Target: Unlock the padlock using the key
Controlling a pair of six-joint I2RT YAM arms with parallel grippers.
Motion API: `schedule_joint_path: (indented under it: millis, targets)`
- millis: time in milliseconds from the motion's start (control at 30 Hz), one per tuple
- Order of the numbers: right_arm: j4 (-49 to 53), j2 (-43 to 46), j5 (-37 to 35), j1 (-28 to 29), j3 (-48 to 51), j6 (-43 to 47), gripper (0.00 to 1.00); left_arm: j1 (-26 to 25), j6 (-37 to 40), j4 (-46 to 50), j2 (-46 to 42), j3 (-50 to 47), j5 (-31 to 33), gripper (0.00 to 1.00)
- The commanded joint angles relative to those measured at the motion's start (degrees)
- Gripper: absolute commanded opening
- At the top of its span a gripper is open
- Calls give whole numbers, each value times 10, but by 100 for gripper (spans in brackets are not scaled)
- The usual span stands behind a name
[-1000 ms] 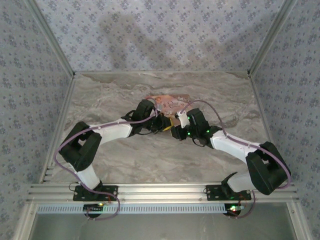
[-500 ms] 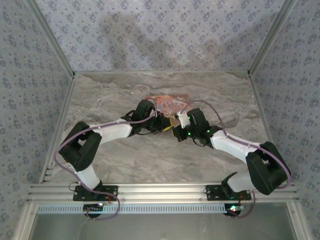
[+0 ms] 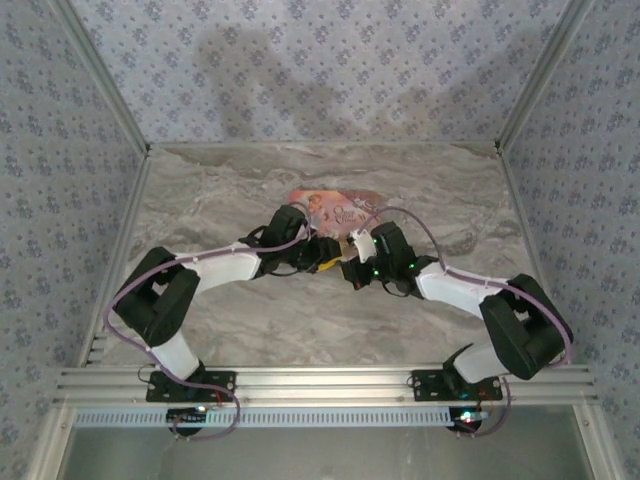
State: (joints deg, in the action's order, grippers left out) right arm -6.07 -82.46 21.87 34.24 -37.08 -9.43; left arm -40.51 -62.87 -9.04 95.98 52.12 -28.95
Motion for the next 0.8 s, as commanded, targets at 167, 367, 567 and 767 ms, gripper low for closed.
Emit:
schedule_joint_path:
  millis: [167, 367, 567, 767]
  targets:
    - [-28, -11, -7, 20, 9, 1, 0, -3, -1, 7, -32, -21, 27, 41]
    - [-44, -26, -20, 29, 13, -4, 0, -19, -3, 19, -23, -25, 43, 43]
    - [-55, -28, -32, 34, 18, -7, 0, -29, -13, 15, 7, -19, 45, 42]
    - [-51, -29, -37, 36, 15, -3, 0, -31, -25, 15, 17, -20, 54, 40]
